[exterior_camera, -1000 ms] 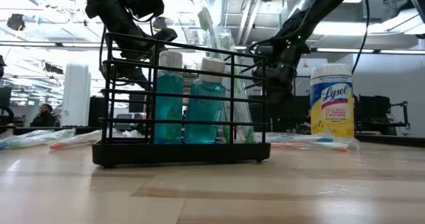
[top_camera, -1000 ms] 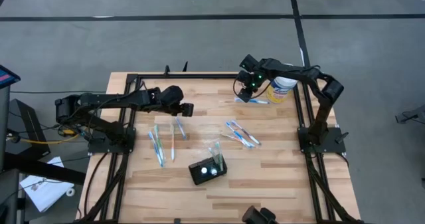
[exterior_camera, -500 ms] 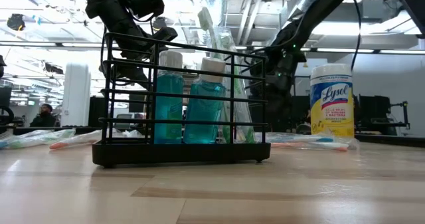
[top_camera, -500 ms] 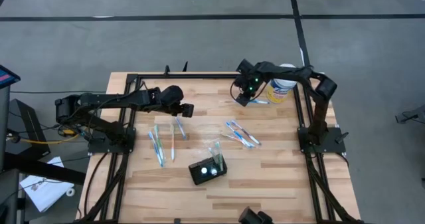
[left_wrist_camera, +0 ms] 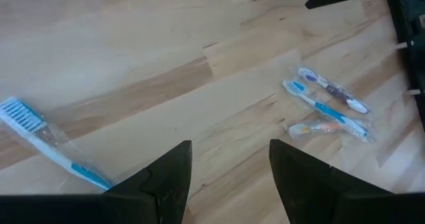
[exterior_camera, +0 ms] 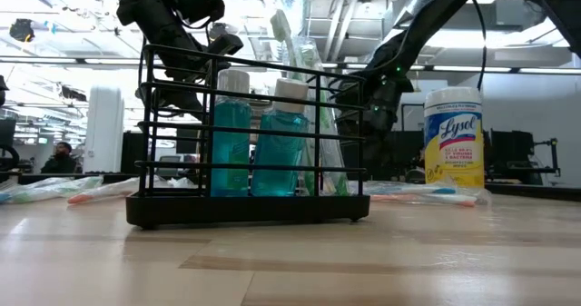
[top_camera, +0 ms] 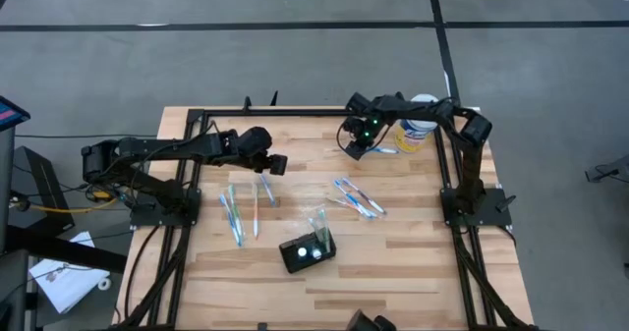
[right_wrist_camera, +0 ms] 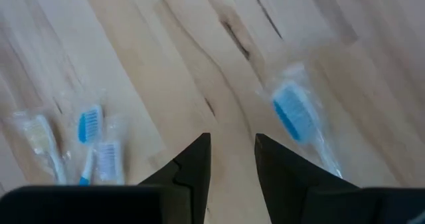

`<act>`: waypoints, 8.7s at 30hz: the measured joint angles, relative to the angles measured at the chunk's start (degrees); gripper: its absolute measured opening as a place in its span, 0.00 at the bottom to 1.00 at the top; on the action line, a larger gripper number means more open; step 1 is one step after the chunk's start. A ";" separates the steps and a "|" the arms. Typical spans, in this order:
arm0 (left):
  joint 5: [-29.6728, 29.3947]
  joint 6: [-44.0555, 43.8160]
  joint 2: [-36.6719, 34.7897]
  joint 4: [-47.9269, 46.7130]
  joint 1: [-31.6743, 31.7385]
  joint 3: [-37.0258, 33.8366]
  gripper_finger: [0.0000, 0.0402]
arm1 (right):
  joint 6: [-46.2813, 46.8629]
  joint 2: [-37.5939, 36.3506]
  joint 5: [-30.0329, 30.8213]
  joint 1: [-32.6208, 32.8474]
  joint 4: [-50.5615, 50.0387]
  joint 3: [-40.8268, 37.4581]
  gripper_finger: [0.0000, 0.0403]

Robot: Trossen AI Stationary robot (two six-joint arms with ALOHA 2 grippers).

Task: Pick & Place toothbrushing station
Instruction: Put the blue toothbrush into the mesh organizer

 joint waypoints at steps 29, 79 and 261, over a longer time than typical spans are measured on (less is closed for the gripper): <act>3.40 4.19 0.02 0.14 0.02 -1.63 0.49 | -5.50 8.63 9.84 -2.73 -12.02 9.27 0.45; -3.10 24.74 -12.12 15.45 1.71 -4.48 0.45 | 39.80 -37.18 22.95 35.96 37.58 -9.01 0.00; -7.75 47.06 -16.13 10.45 -6.08 -4.52 0.44 | 30.61 -0.59 90.36 71.41 60.71 -8.99 0.00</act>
